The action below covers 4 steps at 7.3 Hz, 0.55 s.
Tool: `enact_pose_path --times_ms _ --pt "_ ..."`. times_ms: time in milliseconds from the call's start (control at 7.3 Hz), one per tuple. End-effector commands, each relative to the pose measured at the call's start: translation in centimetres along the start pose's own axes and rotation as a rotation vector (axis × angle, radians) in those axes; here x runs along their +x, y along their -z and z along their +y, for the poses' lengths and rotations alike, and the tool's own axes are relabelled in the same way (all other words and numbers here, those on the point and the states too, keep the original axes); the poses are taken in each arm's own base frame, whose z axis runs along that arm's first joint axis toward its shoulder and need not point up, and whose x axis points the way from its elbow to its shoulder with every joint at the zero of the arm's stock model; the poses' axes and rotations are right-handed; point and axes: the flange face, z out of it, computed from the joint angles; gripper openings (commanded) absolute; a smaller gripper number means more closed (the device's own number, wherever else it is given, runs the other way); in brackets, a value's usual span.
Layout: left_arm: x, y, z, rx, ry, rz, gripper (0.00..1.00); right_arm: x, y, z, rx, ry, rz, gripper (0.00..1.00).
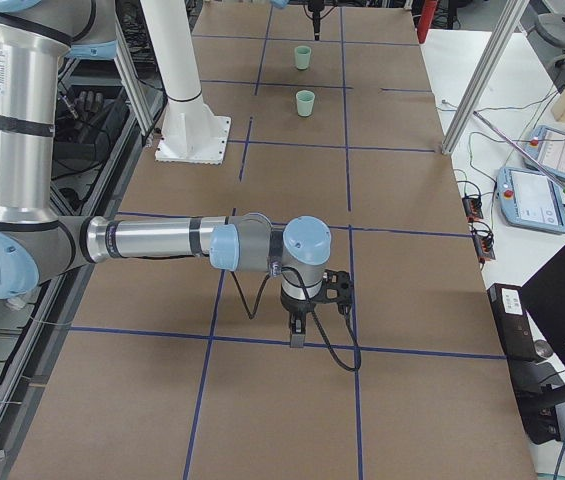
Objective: Stack cups
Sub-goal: 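Lower the left gripper onto the outer pale green cup's rim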
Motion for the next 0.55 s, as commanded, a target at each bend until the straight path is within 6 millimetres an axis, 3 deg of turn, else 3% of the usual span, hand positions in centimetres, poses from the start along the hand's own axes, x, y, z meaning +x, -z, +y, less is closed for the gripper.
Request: enact_pose_path --times_ms 0,411 --pt "-0.1 -1.3 1.3 -0.033 -0.018 -0.012 0.99 0.0 0.0 0.0 -0.001 0.001 0.000 1.00" --pt "-0.8 -1.6 2.3 -0.038 -0.029 -0.007 0.99 0.0 0.0 0.0 0.000 0.000 0.000 1.00"
